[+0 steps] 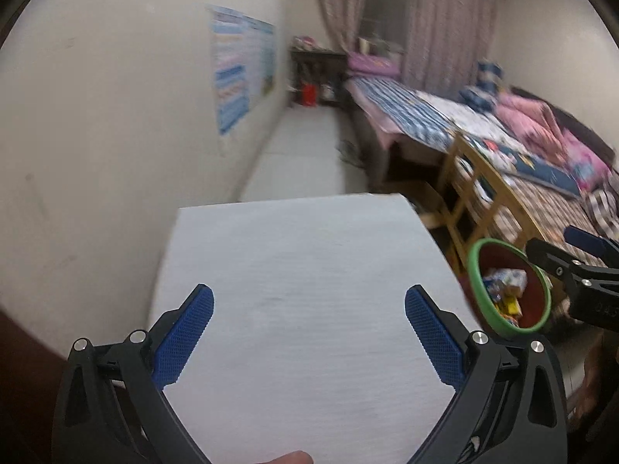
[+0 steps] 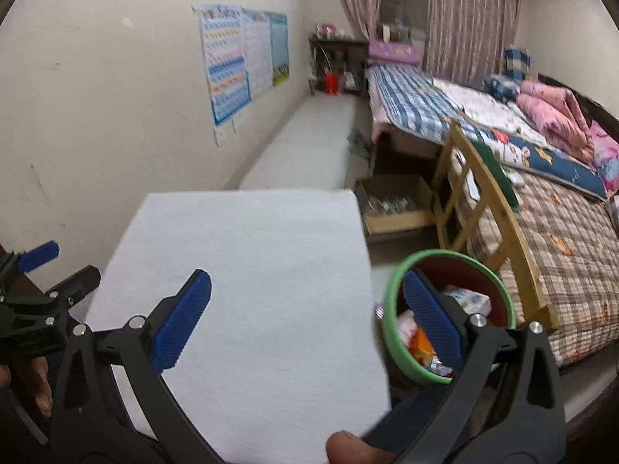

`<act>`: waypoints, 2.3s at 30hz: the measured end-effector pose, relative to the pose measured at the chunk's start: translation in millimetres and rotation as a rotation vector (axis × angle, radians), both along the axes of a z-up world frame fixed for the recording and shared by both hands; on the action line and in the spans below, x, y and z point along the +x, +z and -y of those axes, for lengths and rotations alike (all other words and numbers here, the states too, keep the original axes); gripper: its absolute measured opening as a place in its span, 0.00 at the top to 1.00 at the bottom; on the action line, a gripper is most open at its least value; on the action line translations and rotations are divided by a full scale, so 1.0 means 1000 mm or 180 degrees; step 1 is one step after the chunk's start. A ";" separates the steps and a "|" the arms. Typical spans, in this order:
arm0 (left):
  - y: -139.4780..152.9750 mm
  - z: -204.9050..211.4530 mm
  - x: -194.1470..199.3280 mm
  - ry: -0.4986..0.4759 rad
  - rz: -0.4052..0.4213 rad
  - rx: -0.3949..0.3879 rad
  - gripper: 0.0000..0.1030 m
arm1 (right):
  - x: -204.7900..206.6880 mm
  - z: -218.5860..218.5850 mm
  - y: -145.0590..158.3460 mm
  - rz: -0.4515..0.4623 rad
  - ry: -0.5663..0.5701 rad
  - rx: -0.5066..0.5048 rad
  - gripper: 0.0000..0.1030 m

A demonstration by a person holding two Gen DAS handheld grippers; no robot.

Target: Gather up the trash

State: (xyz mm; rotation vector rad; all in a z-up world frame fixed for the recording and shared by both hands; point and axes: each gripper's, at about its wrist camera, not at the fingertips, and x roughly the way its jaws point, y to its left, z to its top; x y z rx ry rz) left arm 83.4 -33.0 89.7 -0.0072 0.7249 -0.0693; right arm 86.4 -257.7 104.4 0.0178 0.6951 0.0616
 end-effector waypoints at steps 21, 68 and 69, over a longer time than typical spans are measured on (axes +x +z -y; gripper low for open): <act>0.009 -0.021 -0.042 0.0117 0.0360 0.0053 0.08 | -0.044 -0.028 -0.005 0.0399 -0.0257 0.0095 0.05; 0.010 -0.013 -0.045 0.0106 0.0413 0.0109 0.08 | -0.050 -0.020 -0.007 0.0406 -0.0285 0.0075 0.05; 0.010 -0.013 -0.045 0.0105 0.0414 0.0109 0.08 | -0.050 -0.019 -0.007 0.0402 -0.0286 0.0075 0.05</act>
